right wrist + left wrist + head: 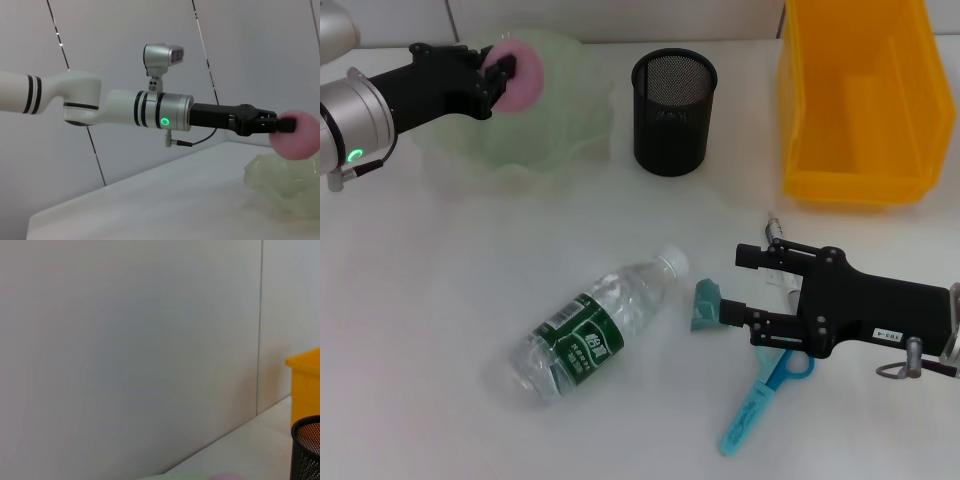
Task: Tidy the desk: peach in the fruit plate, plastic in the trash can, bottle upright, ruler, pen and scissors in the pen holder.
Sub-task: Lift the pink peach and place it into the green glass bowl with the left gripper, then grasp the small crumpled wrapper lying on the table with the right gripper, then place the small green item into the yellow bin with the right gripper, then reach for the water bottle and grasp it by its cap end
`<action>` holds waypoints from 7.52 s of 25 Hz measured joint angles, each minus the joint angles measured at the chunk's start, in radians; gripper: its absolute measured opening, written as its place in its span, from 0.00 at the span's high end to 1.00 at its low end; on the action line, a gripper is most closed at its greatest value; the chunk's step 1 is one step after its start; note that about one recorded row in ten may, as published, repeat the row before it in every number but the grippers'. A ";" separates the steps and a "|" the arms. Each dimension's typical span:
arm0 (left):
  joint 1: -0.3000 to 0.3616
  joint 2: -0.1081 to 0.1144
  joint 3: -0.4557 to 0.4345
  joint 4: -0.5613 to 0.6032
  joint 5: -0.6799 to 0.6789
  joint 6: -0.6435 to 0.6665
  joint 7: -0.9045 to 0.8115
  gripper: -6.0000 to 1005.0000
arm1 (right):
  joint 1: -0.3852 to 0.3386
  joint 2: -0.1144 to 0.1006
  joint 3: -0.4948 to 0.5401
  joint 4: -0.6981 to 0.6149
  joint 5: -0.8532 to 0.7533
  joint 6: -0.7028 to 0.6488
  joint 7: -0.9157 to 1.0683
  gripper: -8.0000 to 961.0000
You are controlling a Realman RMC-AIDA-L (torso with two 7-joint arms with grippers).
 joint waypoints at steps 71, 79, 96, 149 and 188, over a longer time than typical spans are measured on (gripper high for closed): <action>0.239 0.026 0.041 0.068 0.029 0.713 0.144 0.14 | 0.308 0.008 -0.802 -0.858 -0.828 0.173 1.530 0.22; 0.236 0.026 0.041 0.068 0.029 0.713 0.142 0.14 | 0.330 0.009 -0.847 -0.800 -0.824 0.230 1.541 0.22; 0.236 0.026 0.038 0.071 0.029 0.713 0.133 0.14 | 0.361 0.009 -0.869 -0.729 -0.799 0.259 1.542 0.26; 0.235 0.020 0.029 0.075 0.029 0.719 0.130 0.15 | 0.331 -0.007 -0.176 -1.062 -1.026 0.106 1.501 0.60; 0.233 0.019 0.027 0.074 0.026 0.721 0.130 0.15 | 0.093 -0.005 -0.103 -1.135 -0.506 0.320 1.315 0.15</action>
